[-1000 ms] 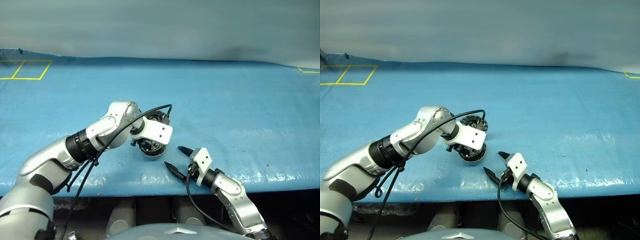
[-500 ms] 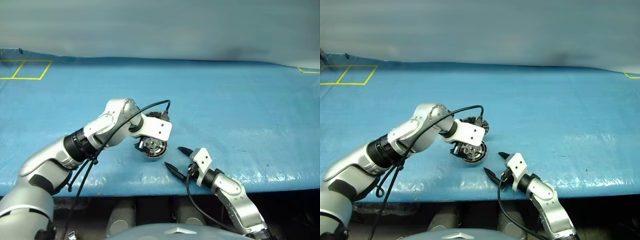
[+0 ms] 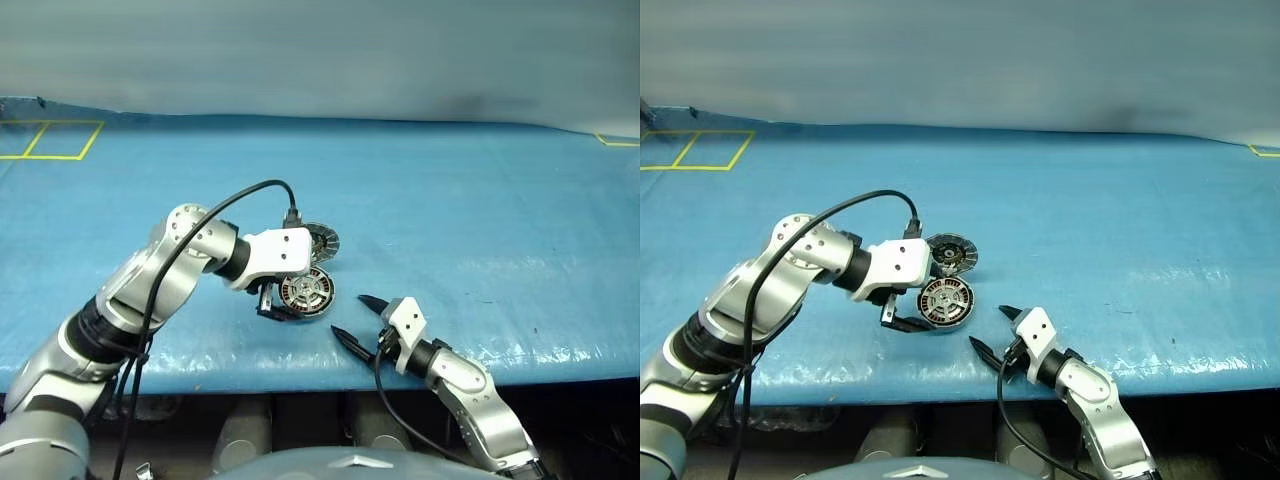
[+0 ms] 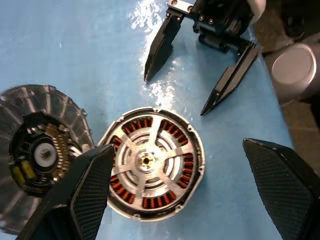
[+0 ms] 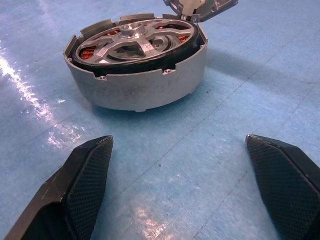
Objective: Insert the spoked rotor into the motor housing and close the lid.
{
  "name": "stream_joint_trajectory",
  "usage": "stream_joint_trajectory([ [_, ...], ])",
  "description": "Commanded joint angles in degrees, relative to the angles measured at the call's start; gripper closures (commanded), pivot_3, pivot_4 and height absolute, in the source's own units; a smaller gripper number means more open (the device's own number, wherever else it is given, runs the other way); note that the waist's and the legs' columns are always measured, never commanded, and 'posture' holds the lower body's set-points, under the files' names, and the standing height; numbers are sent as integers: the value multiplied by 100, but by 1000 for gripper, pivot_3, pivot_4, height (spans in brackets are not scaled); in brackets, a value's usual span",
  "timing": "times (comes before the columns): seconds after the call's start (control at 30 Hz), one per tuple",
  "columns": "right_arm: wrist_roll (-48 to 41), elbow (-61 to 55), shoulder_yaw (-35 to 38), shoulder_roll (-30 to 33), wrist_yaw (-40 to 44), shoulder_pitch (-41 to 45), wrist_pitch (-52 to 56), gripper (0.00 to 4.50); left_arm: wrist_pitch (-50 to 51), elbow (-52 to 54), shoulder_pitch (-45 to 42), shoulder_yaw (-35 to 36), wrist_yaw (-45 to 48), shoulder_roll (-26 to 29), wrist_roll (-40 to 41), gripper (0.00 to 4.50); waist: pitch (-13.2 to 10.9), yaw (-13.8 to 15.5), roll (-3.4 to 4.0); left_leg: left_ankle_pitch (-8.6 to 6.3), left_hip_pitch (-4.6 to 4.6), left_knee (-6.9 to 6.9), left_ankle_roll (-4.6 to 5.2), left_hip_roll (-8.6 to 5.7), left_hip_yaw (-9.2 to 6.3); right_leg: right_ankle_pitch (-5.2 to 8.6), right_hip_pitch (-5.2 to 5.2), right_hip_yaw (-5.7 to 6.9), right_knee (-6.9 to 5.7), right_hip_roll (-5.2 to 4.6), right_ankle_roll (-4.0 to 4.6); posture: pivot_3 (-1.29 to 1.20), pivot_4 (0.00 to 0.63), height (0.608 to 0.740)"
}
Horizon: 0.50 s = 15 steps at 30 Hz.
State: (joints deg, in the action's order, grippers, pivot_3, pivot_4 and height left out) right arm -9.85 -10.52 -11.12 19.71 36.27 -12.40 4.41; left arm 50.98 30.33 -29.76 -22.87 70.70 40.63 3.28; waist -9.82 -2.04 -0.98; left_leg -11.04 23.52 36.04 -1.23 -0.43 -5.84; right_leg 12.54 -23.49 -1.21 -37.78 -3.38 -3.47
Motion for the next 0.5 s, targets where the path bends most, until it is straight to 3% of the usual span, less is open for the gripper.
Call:
stream_joint_trajectory([
  [0.03,-72,-199,30,29,11,-33,39,0,-281,287,713,496,-787,-194,123,40,-1,9,-1,0,0,0,0,0,0,0,0,1,1,1,0,0,150,740],
  [0.13,-69,-233,46,83,31,-48,82,0,-621,282,1506,761,-1350,-398,179,618,0,26,0,0,-3,2,0,0,1,0,3,0,0,-3,0,0,150,740],
  [0.3,-164,-564,268,216,-38,-127,316,0,-1509,181,2775,1312,-2214,-921,381,2141,1,74,3,-1,-3,1,-1,-1,2,0,1,1,0,-9,1,0,150,740],
  [0.4,-239,-804,377,325,-50,-172,495,642,-2453,15,3302,1564,-2533,-1298,484,3167,2,105,4,-1,0,2,-2,-2,3,0,-1,0,4,-14,0,0,150,740],
  [0.5,-261,-1132,471,475,-81,-133,771,1616,-2960,-103,3719,1616,-2764,-1479,502,4166,3,135,5,-2,-2,2,-3,-1,6,0,-1,0,4,-14,0,0,150,740],
])
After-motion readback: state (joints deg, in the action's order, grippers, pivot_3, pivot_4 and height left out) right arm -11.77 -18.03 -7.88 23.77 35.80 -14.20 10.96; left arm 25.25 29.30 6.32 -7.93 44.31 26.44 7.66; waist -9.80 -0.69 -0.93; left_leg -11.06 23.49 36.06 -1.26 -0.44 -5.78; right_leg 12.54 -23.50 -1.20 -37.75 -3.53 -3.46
